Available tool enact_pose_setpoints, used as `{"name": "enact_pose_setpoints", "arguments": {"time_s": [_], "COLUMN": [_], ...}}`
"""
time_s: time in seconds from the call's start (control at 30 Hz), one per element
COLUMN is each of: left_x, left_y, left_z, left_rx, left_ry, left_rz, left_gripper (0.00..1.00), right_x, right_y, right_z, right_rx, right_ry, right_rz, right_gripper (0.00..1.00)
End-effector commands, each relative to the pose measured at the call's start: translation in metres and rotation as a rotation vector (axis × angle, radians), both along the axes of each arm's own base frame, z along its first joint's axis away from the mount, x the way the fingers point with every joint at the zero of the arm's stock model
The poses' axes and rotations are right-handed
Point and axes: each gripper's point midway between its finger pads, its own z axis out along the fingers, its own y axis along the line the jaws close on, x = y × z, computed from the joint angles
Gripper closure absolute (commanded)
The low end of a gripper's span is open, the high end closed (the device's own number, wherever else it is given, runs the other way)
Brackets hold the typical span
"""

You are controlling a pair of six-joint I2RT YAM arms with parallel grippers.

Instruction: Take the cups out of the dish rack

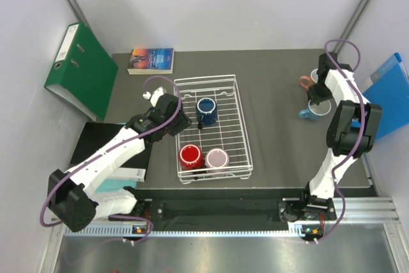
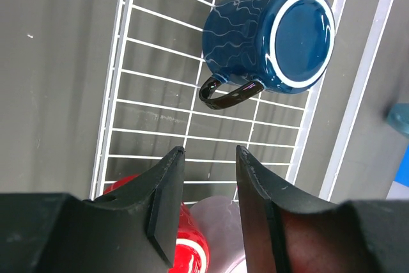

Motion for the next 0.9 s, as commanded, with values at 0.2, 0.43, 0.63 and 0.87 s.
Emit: {"name": "enact_pose_setpoints", "arguments": {"time_s": [0.2, 0.43, 0.63, 0.87], "left_x": [0.007, 0.011, 0.014, 0.021], "left_y": [-0.008, -0.010, -0.015, -0.018], "left_z": [0.000, -0.001, -0.005, -0.001], "left_rx": [-0.016, -0.023, -0.019, -0.012], "left_ry": [0.003, 0.002, 0.013, 0.001], "left_rz": [0.009, 0.014, 0.008, 0.006], "left_gripper": [0.57, 0.57, 0.57, 0.57], "right_x": [0.024, 0.034, 0.043, 0.038], "right_y": [-0.013, -0.015, -0.014, -0.009], "right_z": [0.007, 0.014, 0.049, 0.091], "right_rx": [-0.006, -0.020, -0.036, -0.044], "right_ry": [-0.044, -0.070, -0.148, -0.216], "right_rz": [0.058, 0.094, 0.121, 0.157], "right_gripper": [0.98, 0.76, 0.62, 0.53]}}
